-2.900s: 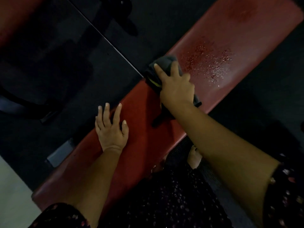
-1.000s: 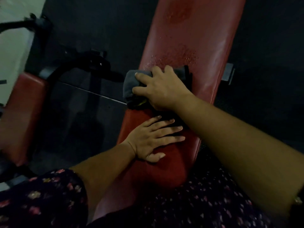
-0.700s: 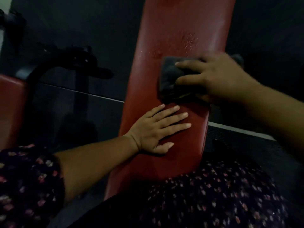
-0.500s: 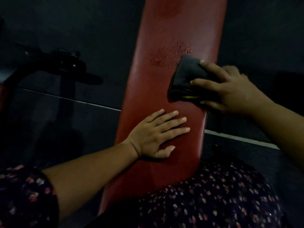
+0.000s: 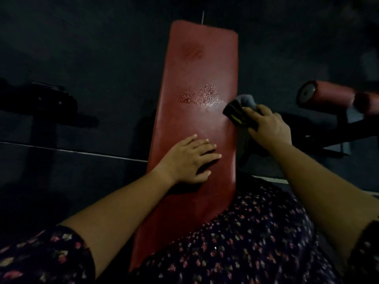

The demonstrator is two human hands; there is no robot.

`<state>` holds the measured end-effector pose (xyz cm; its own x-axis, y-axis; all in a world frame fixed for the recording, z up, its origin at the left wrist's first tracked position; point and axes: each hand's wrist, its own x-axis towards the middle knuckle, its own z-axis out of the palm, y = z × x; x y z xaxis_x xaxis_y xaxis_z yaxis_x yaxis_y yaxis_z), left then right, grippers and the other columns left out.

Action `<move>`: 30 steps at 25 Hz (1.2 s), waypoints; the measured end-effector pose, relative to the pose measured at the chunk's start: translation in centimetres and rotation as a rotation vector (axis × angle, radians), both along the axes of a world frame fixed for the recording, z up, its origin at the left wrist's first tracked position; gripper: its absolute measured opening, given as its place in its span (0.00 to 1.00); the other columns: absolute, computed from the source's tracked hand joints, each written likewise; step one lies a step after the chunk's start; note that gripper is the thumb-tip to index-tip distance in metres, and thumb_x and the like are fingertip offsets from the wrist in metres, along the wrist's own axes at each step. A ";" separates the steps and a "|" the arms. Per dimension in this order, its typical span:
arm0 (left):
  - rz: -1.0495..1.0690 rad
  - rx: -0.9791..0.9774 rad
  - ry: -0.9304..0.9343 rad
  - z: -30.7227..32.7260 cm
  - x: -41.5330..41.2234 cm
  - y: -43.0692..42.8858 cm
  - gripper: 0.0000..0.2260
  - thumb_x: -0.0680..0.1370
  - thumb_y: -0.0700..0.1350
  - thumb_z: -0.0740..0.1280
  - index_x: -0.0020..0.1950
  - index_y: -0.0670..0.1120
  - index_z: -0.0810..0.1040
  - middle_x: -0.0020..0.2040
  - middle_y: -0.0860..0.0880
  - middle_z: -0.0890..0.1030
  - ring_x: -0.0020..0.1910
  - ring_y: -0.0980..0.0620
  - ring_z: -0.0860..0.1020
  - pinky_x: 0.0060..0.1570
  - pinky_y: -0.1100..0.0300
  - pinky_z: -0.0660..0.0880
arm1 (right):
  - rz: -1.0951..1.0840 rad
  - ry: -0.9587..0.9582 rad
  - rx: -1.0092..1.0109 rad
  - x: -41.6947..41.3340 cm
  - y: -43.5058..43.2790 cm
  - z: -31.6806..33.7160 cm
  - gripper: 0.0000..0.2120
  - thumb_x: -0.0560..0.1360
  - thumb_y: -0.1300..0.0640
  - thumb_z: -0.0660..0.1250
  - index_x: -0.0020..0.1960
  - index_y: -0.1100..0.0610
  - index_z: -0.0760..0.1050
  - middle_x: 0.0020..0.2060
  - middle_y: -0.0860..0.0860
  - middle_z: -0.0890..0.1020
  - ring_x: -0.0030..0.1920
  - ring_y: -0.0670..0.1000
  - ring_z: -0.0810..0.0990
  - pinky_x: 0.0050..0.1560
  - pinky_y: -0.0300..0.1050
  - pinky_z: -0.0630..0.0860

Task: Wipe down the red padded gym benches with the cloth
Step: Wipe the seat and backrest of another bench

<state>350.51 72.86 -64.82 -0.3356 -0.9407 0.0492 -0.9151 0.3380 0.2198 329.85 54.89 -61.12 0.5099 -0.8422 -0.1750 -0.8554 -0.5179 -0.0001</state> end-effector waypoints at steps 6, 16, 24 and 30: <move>-0.064 0.011 -0.009 -1.2 3.7 -2.7 0.28 0.77 0.60 0.53 0.76 0.54 0.67 0.75 0.48 0.69 0.76 0.49 0.63 0.76 0.49 0.52 | 0.008 0.030 0.009 3.7 -0.6 1.1 0.29 0.77 0.52 0.65 0.76 0.40 0.61 0.73 0.49 0.66 0.60 0.63 0.72 0.52 0.56 0.75; -0.059 -0.100 0.168 -2.7 3.6 -2.8 0.25 0.75 0.56 0.58 0.71 0.51 0.74 0.70 0.48 0.75 0.72 0.47 0.70 0.72 0.47 0.58 | 0.823 0.188 -0.060 19.4 -1.0 3.5 0.24 0.81 0.47 0.56 0.75 0.35 0.57 0.77 0.45 0.58 0.61 0.58 0.70 0.46 0.51 0.74; -0.050 -0.032 0.143 -1.9 3.9 -2.9 0.26 0.75 0.58 0.58 0.70 0.49 0.75 0.71 0.47 0.74 0.72 0.47 0.70 0.73 0.48 0.57 | 0.424 0.118 -0.019 16.4 -2.3 2.1 0.29 0.79 0.50 0.63 0.76 0.36 0.57 0.77 0.45 0.59 0.63 0.59 0.69 0.52 0.53 0.74; 0.000 -0.114 0.091 0.1 3.5 -4.8 0.22 0.73 0.55 0.58 0.61 0.48 0.81 0.58 0.46 0.82 0.56 0.44 0.81 0.62 0.46 0.75 | 0.109 0.084 0.010 9.4 -2.3 2.3 0.29 0.78 0.51 0.64 0.75 0.35 0.59 0.76 0.44 0.60 0.62 0.59 0.69 0.52 0.55 0.76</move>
<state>354.03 68.02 -64.72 -0.3247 -0.9274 0.1858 -0.8933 0.3652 0.2621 339.22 52.55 -58.82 0.5816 -0.7807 -0.2286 -0.7913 -0.6081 0.0635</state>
